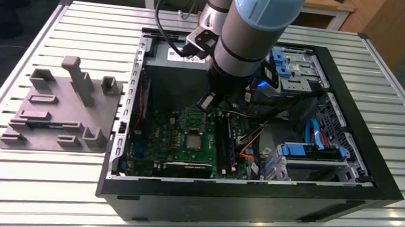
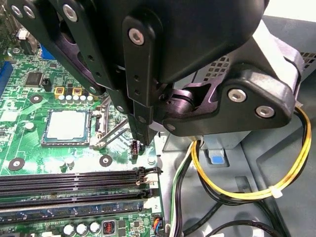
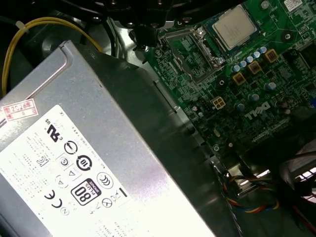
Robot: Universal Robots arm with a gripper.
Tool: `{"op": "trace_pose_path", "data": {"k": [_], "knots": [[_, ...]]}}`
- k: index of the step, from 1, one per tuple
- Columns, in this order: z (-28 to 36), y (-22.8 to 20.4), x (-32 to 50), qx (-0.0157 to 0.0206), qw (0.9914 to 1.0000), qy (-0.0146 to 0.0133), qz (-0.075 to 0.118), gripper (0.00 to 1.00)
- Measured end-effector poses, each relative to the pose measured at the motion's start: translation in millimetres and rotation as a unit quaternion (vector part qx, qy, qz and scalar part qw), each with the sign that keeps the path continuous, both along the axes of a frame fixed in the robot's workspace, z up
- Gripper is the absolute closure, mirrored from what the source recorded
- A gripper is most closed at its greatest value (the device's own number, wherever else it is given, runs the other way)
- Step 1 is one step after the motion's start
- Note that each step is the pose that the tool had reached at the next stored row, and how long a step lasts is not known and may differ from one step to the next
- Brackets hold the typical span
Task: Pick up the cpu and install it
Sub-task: 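Close the cpu cover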
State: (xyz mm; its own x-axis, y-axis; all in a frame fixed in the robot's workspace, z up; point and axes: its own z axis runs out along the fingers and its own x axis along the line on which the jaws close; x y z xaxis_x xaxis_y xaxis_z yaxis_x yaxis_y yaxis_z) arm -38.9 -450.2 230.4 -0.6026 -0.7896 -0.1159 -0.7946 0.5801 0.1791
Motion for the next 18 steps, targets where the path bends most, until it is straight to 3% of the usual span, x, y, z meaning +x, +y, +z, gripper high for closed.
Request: {"op": "trace_pose_path", "data": {"k": [18], "knots": [[5.4,-0.1,-2.0,-0.0001,1.0,0.0001,0.003,0.9]]}}
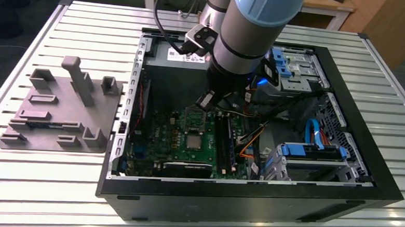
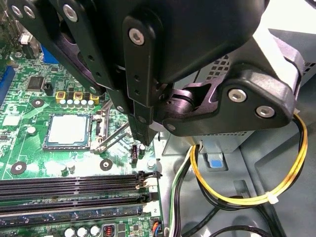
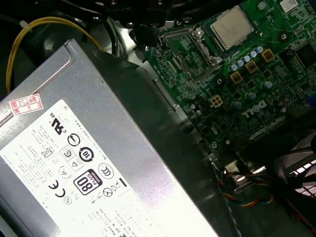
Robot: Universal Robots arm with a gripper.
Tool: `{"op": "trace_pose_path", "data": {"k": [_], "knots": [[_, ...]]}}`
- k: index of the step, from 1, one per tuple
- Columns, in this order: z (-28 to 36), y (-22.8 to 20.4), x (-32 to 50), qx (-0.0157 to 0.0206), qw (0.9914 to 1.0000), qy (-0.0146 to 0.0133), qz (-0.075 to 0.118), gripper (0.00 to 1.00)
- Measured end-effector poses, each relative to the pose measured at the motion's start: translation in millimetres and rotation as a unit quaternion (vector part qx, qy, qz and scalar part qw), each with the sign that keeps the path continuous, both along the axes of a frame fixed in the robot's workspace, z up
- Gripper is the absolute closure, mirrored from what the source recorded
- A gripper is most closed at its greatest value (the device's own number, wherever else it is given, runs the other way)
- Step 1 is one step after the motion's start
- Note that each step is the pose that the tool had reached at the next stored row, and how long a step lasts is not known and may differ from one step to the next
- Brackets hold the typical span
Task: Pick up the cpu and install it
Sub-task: 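Close the cpu cover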
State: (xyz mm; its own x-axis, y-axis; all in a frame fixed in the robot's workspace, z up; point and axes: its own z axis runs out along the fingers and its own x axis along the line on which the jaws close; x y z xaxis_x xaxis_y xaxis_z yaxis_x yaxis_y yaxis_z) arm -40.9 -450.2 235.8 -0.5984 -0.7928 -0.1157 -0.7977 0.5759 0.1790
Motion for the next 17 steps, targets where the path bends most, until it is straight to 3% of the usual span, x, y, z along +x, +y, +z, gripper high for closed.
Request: {"op": "trace_pose_path", "data": {"k": [6,17], "knots": [[0.0,0.0,-0.3,-0.0015,0.99993,0.0,0.012,0.9],[4.2,0.0,-0.5,-0.0023,0.99987,0.0,0.016,0.9]]}}
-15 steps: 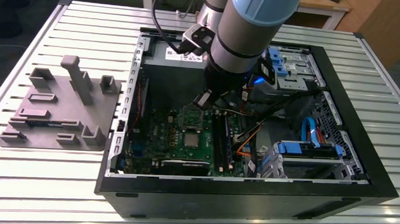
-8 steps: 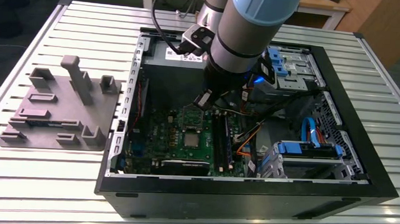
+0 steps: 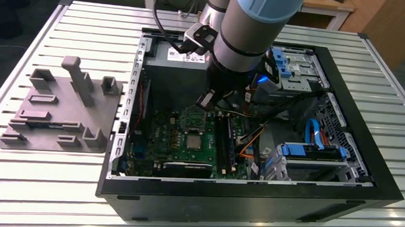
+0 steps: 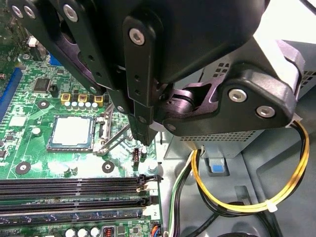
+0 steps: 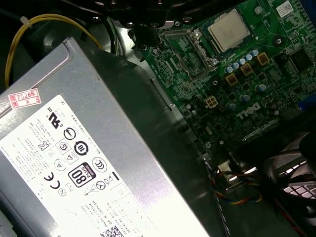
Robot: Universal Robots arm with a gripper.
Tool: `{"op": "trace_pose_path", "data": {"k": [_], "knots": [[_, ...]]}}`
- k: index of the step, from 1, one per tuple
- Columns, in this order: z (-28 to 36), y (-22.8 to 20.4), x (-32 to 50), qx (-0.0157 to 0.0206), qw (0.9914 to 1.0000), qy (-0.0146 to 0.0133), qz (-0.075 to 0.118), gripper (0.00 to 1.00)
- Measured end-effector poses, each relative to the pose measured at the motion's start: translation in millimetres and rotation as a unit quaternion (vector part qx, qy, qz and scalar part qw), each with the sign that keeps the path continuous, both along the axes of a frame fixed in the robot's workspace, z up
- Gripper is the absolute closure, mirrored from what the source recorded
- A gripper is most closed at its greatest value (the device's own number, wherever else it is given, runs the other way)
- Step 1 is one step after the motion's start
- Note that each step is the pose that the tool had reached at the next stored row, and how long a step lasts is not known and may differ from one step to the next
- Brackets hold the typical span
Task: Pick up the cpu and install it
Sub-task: 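Close the cpu cover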
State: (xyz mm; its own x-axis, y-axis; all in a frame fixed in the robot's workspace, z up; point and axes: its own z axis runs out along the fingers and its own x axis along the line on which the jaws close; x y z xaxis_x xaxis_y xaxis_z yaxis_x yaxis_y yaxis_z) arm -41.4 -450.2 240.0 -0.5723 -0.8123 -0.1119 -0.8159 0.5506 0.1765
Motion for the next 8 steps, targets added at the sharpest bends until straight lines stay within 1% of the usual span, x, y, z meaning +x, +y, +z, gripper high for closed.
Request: {"op": "trace_pose_path", "data": {"k": [8], "knots": [[0.7,0.0,-0.1,0.0,1.0,0.0001,0.002,0.9]]}}
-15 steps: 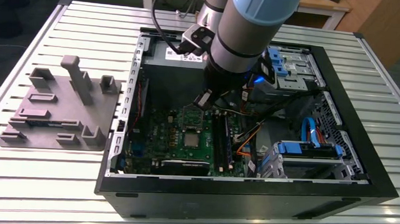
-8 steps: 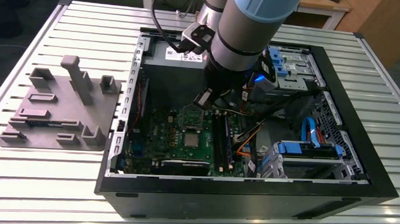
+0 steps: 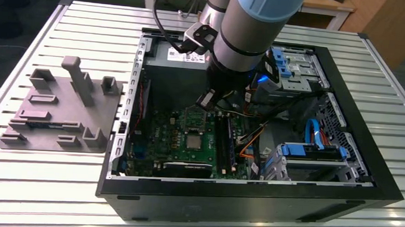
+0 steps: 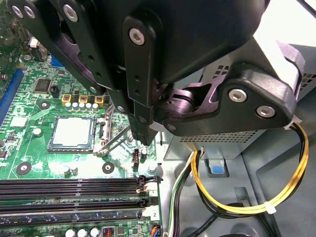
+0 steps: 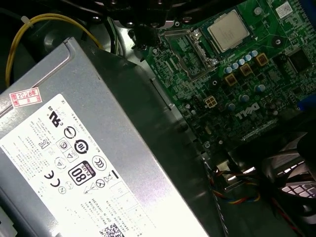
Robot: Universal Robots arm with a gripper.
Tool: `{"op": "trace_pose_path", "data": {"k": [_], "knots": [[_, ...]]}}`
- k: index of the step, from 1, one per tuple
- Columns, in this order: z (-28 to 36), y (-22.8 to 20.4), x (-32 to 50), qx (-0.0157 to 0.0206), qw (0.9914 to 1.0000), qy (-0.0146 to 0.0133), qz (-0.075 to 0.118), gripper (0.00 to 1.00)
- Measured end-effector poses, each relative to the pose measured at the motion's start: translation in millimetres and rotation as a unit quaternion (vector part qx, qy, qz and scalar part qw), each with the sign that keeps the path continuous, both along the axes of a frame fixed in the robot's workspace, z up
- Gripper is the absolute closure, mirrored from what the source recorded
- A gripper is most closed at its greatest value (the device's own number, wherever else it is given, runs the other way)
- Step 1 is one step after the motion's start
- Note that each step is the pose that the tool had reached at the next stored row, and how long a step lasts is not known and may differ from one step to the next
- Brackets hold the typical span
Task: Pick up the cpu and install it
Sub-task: 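Close the cpu cover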
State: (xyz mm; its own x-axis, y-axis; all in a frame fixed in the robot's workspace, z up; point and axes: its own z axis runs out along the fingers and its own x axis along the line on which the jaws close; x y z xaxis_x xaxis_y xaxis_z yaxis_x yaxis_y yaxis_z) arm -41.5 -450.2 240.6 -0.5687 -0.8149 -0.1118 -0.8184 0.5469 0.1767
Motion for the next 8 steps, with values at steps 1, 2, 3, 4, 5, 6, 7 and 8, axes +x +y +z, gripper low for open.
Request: {"op": "trace_pose_path", "data": {"k": [1,2,3,4,5,6,7,8], "knots": [[0.0,0.0,0.0,0.0,1.0,0.0,0.0,0.9],[0.0,0.0,0.0,-0.0001,1.0,0.0,0.0,0.9],[0.2,-0.1,0.0,-0.0001,1.0,0.0001,0.0,0.9],[0.5,-0.2,0.0,-0.0001,1.0,0.0001,0.0,0.9],[0.7,-0.3,0.0,-0.0001,1.0,0.0001,0.0,0.9],[1.0,-0.3,0.0,-0.0001,1.0,0.0002,0.0,0.9],[1.2,-0.2,0.0,0.0001,1.0,0.0001,0.0,0.9],[1.2,-0.2,0.0,0.0001,1.0,0.0001,0.0,0.9]]}}
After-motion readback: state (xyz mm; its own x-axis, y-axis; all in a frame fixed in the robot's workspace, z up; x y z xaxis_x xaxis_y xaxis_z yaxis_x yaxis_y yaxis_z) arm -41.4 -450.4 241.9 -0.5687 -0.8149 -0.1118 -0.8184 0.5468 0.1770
